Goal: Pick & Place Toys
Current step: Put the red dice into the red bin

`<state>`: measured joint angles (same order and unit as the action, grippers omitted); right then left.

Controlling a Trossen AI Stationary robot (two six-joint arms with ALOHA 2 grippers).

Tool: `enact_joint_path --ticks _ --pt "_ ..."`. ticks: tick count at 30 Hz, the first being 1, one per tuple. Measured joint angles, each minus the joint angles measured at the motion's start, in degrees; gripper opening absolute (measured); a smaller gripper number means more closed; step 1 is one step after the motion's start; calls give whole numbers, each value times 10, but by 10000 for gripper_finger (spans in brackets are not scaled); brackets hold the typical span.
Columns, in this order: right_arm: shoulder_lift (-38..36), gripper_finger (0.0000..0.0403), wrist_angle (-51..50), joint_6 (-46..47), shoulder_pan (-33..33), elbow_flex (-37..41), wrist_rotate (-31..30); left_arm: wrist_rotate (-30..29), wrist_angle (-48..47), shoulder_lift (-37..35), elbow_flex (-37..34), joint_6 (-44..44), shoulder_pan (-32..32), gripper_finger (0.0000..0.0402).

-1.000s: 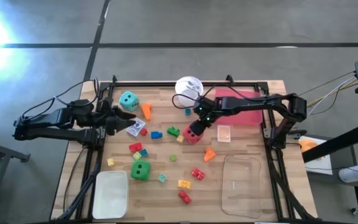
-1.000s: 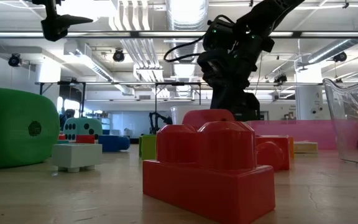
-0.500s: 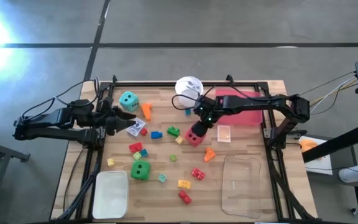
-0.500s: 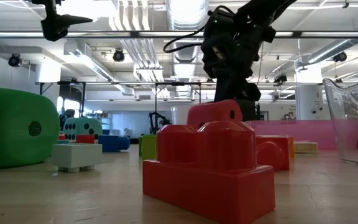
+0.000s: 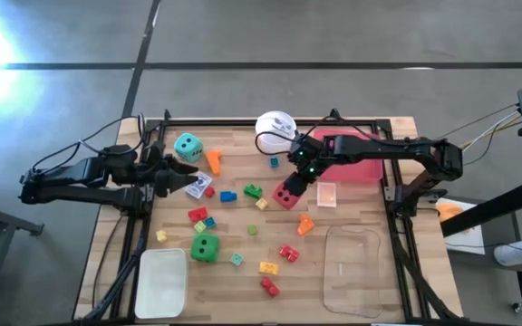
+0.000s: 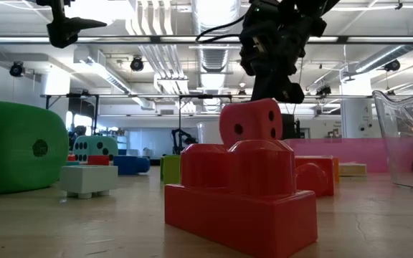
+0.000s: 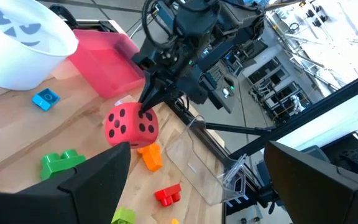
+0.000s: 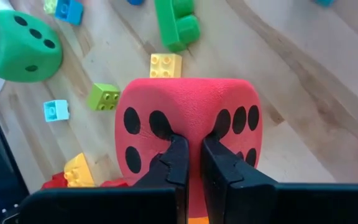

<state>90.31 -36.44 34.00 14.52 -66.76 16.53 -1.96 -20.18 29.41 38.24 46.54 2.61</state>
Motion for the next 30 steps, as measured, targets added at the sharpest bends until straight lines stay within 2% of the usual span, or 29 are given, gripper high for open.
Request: enact_joint_path --ticks 12,30 --pt "-67 9 -12 -10 52 1 16 0 -5 0 0 0 0 373" --pt "-142 10 -66 -10 182 25 21 0 -7 0 0 0 0 373"
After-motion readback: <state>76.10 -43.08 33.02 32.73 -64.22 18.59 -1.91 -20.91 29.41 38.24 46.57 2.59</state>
